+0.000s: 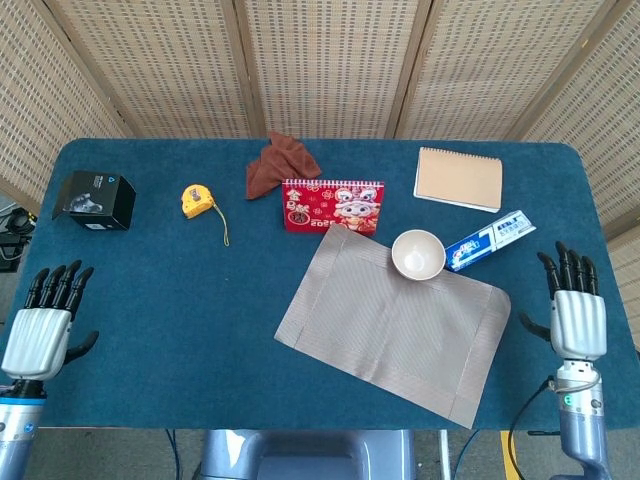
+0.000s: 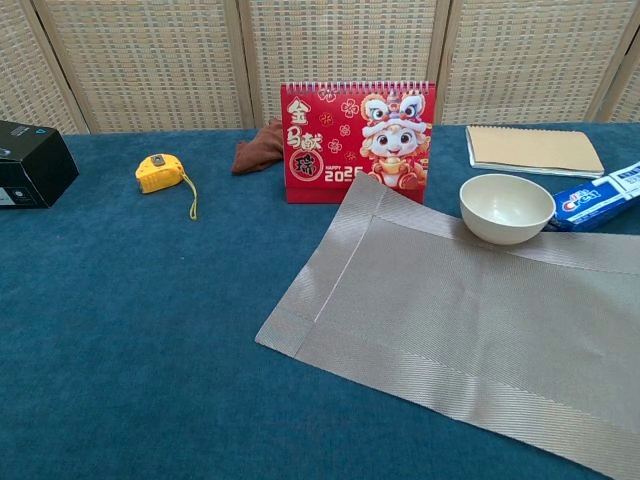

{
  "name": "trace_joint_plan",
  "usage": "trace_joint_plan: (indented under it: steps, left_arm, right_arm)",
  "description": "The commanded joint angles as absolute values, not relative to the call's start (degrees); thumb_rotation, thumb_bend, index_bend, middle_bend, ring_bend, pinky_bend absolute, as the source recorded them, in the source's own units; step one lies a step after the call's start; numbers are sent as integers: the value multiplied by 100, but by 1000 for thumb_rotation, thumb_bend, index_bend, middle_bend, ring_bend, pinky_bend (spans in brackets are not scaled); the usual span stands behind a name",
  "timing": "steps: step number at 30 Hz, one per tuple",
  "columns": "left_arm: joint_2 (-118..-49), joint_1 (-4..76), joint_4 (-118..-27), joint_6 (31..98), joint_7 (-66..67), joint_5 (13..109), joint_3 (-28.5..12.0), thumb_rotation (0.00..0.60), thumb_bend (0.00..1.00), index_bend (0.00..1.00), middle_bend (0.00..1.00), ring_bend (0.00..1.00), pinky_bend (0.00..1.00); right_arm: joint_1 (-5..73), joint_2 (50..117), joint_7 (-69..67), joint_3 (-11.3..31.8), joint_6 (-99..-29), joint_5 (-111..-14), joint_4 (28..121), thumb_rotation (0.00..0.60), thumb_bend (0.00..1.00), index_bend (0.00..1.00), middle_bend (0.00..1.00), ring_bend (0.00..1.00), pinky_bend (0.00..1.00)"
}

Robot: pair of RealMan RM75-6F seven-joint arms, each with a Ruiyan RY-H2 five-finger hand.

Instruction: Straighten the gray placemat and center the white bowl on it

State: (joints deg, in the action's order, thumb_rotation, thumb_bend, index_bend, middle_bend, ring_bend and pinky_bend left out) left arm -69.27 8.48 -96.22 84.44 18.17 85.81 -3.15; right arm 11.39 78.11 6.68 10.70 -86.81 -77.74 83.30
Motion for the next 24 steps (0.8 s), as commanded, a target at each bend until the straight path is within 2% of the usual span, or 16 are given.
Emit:
trace_joint_plan:
  steps: [1,5,10,18,24]
  left_arm:
    - [-6946,969,-9694,8346,1826,8742,-304,600,217,37,0,0,0]
    - [-7012,1209,-9740,8122,1885,8944,-334,600,211,60,0,0,0]
    - [-7176,1621,-9765,7715,2130,8997,-503,600,86,80,0,0,0]
    - [-7643,2449,-9603,6829,2458,8885,-802,600,82,126,0,0,0]
    - [-8116,2964,-9227,6258,2624,8781,-864,600,82,144,0,0,0]
  right_arm:
    - [992,7662,460,947,-8884,-8030,8485,600,180,159,0,0,0]
    - [948,7568,276,943,-8963,-8149,8550,600,180,159,0,0,0]
    - [909,7459,97,964,-8998,-8215,8626,600,180,160,0,0,0]
    - [880,7368,-104,993,-9029,-8295,8706,600,178,169,0,0,0]
    - [873,7306,-235,1032,-8988,-8263,8734,600,172,173,0,0,0]
